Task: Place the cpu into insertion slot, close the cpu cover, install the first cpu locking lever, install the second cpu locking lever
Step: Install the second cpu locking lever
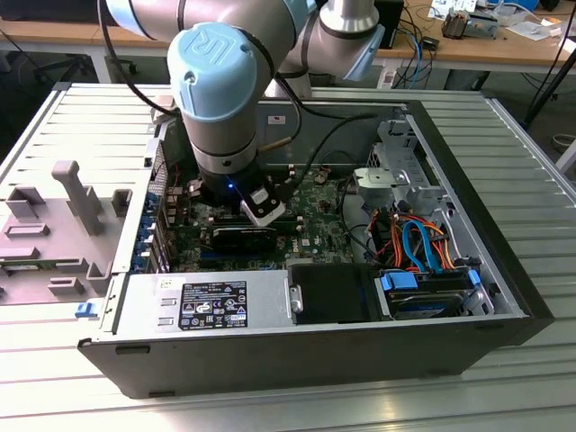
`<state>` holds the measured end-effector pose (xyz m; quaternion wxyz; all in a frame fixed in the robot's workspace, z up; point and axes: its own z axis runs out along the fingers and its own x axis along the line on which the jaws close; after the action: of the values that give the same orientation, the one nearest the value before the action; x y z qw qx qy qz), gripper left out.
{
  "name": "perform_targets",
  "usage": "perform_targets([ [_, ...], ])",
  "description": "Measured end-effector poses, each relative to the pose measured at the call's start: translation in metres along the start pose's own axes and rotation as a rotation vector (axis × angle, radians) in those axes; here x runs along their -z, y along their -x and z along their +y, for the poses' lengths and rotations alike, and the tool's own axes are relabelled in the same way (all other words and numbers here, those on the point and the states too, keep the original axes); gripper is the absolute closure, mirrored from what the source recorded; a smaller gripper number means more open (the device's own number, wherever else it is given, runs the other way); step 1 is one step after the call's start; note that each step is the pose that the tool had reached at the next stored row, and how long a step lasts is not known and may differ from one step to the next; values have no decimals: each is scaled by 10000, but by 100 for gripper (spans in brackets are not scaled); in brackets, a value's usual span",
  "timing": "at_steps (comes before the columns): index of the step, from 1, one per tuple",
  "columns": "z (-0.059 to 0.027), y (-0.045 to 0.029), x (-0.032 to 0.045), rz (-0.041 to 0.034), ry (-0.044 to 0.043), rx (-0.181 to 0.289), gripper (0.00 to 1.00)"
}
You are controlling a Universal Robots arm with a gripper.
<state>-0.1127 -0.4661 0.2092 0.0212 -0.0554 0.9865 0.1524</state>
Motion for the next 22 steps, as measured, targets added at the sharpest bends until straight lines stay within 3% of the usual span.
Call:
perform_targets([
  [2, 16, 41, -5, 40, -130, -3, 89],
  [6, 141, 167, -52, 202, -677, -22, 89],
  [10, 247, 223, -89, 289, -1108, -23, 89],
  [16, 400, 283, -137, 423, -2169, -10, 89],
  [19, 440, 298, -102, 486, -2715, 0, 89],
  [22, 472, 307, -17, 519, -3009, 5, 89],
])
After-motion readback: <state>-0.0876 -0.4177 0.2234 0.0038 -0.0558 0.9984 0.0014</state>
